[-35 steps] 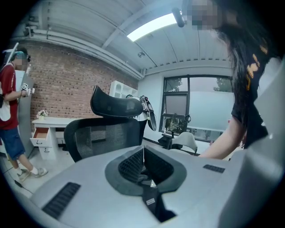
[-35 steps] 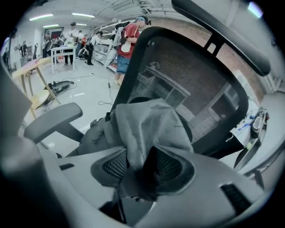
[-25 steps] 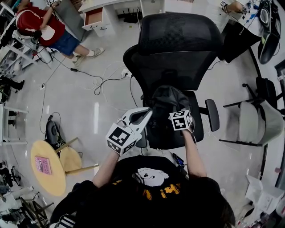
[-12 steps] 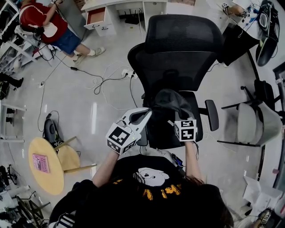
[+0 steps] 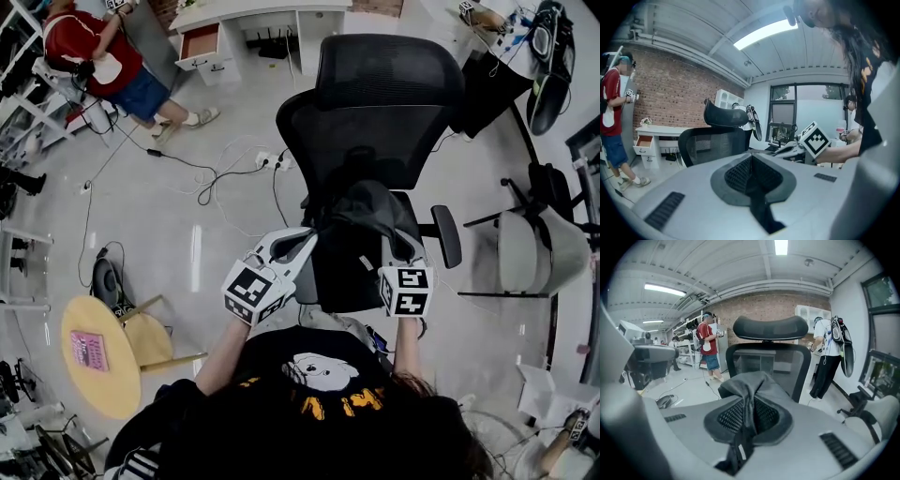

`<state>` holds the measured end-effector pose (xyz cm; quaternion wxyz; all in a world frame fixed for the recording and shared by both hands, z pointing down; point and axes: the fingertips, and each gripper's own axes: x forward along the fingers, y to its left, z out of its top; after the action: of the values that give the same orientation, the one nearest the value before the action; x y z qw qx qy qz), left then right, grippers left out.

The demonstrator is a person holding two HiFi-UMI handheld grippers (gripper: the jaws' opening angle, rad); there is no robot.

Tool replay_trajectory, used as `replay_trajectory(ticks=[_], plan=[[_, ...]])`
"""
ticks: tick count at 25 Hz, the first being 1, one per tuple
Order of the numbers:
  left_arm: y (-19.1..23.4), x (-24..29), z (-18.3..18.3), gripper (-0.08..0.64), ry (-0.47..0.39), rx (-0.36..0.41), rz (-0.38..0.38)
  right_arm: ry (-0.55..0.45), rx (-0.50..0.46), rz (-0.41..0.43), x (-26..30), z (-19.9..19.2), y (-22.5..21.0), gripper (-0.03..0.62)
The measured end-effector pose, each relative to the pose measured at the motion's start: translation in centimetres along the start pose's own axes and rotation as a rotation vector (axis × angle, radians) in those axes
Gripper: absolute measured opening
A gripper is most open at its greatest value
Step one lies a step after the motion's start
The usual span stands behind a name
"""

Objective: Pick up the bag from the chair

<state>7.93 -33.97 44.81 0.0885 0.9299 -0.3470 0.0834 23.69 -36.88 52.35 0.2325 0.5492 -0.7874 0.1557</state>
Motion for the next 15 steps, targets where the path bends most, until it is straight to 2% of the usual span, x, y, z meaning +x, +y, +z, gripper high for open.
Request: replay_trajectory(ticks=[7,15], plan=[[-0.4,-3.1,0.4,0.009,-0.029,0.018,-0.03,-0.079,0.018,-0.058,-4.6,3.2,2.1,0.026],[-0.7,-8.1,0.4,0.009,-0.058,0.046,-0.077,-0.109,0.07,-0.157,-9.2,3.7,5.2,0.026]])
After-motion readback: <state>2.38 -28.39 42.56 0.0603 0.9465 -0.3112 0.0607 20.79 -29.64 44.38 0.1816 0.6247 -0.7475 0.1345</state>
